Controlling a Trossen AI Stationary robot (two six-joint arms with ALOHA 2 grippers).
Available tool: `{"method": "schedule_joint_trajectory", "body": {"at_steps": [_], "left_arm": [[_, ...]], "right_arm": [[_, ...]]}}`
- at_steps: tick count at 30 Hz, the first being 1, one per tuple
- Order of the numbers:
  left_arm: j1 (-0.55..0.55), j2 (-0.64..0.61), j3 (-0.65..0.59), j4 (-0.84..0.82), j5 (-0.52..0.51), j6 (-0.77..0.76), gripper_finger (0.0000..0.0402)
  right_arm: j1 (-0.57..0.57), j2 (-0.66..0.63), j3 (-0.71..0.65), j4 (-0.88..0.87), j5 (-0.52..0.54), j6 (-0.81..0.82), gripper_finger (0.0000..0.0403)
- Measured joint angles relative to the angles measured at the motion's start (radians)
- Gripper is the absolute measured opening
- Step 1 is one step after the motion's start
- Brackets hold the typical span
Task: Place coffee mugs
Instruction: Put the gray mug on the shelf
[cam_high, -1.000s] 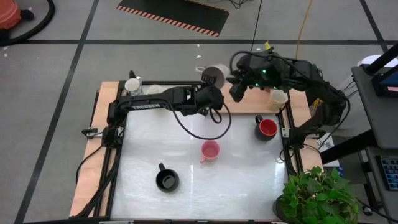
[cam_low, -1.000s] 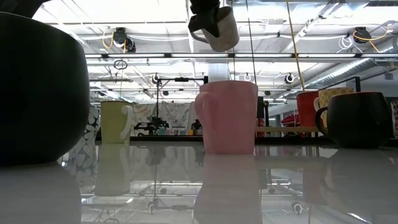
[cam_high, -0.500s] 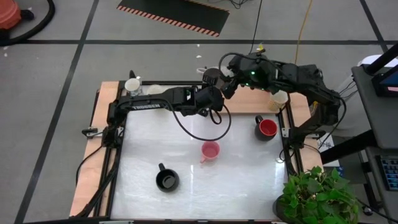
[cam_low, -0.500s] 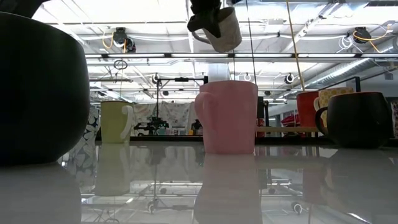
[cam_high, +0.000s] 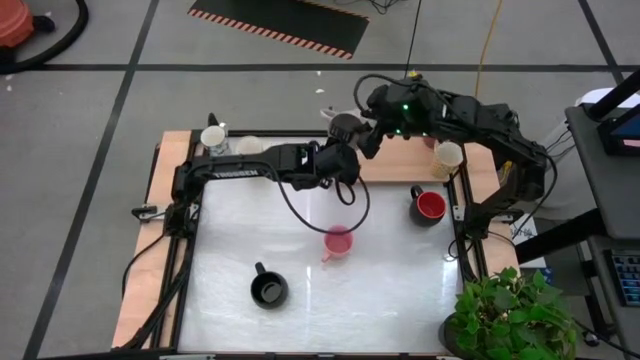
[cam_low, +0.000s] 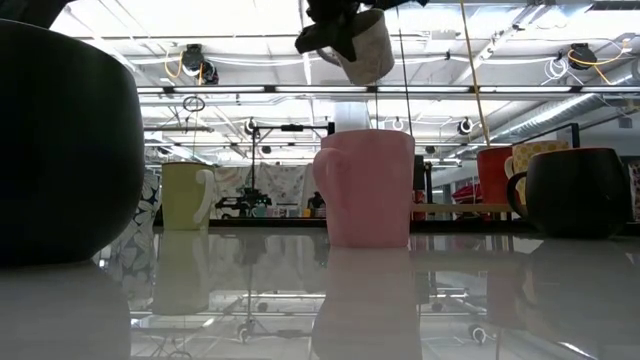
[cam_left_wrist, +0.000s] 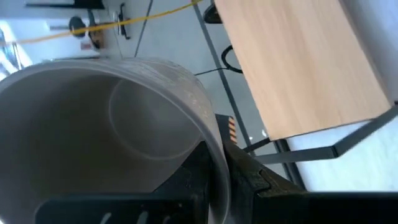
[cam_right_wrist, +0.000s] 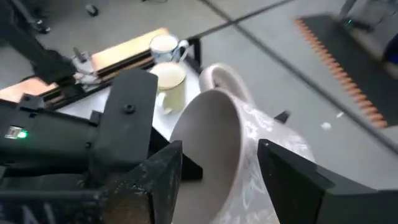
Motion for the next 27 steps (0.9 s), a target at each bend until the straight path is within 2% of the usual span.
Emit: {"method": "schedule_joint_trajectory", "body": {"at_steps": [4, 13, 18, 27], "left_arm": [[-0.007, 0.001, -0.002, -0.015, 0.002, 0.045, 0.0031], [-0.025, 0.001, -0.002, -0.021, -0.003, 0.106, 0.0031], [-0.039, 0.001, -0.002, -0.025, -0.003, 0.104, 0.0031], [-0.059, 0.005, -0.003, -0.026, 0.005, 0.093, 0.0032]], "right_arm": [[-0.010, -0.001, -0.007, -0.014, -0.046, 0.036, 0.0193], [-0.025, -0.001, -0.006, -0.075, -0.065, 0.074, 0.0162], [-0.043, -0.002, -0.014, -0.101, -0.108, 0.069, 0.0118], [-0.043, -0.003, -0.040, -0.146, -0.118, 0.062, 0.0021]]}}
